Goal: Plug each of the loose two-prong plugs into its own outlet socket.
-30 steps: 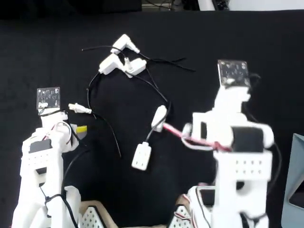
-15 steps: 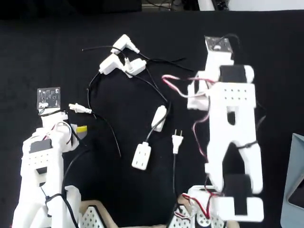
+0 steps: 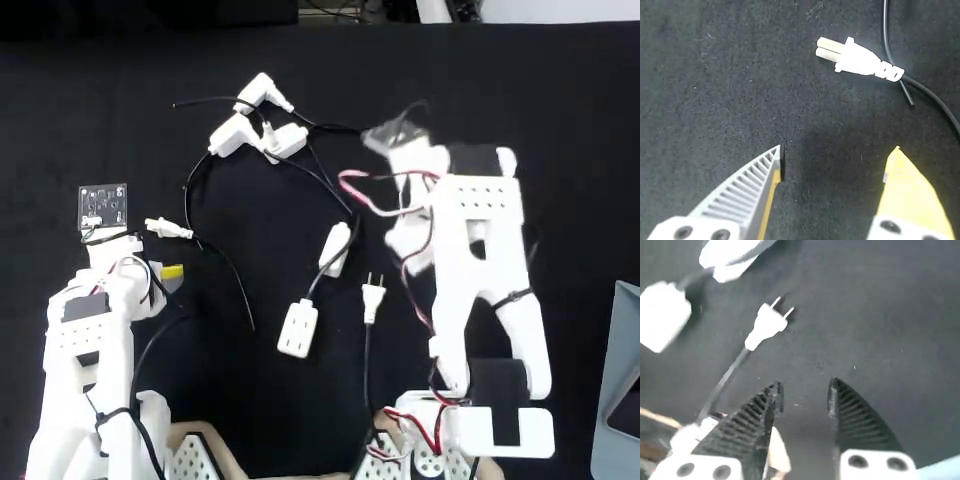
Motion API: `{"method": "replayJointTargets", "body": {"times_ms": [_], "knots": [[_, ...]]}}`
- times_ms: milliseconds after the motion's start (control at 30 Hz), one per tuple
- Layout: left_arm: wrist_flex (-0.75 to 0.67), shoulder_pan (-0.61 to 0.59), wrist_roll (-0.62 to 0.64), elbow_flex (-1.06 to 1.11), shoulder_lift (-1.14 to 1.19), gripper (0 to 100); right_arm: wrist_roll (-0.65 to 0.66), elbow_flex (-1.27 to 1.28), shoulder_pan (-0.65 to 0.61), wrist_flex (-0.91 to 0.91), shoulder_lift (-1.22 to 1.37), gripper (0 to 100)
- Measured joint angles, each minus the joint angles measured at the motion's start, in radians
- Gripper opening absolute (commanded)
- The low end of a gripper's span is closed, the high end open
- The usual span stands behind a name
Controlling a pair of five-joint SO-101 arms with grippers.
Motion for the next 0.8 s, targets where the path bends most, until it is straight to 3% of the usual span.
{"method": "replayJointTargets", "body": {"times_ms": [233, 400, 533, 800], "knots": [[0.000, 0.000, 0.000, 0.000, 0.000, 32, 0.404, 0.299, 0.000, -0.244, -0.071, 15.9], [0.000, 0.000, 0.000, 0.000, 0.000, 32, 0.597, 0.493, -0.002, -0.443, -0.110, 16.0], [0.000, 0.000, 0.000, 0.000, 0.000, 32, 0.635, 0.554, -0.049, -0.522, -0.112, 16.5], [0.000, 0.000, 0.000, 0.000, 0.000, 32, 0.638, 0.559, -0.153, -0.563, -0.114, 29.3]]}}
